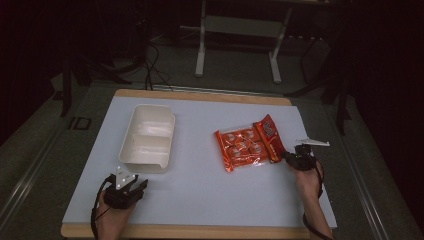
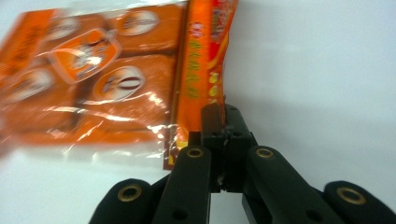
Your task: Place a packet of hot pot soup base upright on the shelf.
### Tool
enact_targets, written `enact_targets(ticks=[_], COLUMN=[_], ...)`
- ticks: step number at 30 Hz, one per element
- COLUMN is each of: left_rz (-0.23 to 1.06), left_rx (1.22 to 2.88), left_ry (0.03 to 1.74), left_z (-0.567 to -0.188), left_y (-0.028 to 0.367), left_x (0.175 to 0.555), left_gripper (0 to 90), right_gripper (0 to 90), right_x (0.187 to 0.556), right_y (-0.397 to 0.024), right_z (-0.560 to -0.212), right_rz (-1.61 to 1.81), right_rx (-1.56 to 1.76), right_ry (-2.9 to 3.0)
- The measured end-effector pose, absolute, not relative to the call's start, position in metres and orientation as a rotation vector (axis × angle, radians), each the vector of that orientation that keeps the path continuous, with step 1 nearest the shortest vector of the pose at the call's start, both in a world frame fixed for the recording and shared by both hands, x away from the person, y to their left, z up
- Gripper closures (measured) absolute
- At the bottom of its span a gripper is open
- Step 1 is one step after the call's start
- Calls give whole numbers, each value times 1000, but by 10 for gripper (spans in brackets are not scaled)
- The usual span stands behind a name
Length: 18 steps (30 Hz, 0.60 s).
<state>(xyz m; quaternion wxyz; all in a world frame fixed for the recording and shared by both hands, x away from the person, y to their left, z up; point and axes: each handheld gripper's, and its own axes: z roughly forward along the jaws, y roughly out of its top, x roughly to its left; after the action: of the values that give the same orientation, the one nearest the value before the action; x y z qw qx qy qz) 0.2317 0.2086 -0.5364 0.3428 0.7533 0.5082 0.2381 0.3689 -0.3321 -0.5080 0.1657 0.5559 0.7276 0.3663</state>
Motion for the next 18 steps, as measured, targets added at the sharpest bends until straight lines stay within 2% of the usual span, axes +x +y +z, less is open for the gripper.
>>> enact_targets(ticks=[5,6,9,12,15,18], left_rz=[618,616,619,619,618,619], left_rx=[1962,1967,1968,1967,1965,1960], left_ry=[1319,1316,1311,1312,1315,1315], left_z=[-537,-537,-537,-537,-537,-536], left_y=[208,208,206,206,208,208], left_x=[232,232,232,232,233,232], left_gripper=[589,589,588,587,587,587], right_gripper=[888,860,700,622,592,620], right_x=[351,352,361,372,384,398], right_y=[-330,-331,-329,-326,-323,-321], right_z=[-504,-503,-501,-499,-495,-495], right_rz=[1101,1096,1089,1088,1063,1025], right_rx=[1572,1573,1561,1558,1559,1578], right_ry=[2130,2138,2189,2216,2235,2273])
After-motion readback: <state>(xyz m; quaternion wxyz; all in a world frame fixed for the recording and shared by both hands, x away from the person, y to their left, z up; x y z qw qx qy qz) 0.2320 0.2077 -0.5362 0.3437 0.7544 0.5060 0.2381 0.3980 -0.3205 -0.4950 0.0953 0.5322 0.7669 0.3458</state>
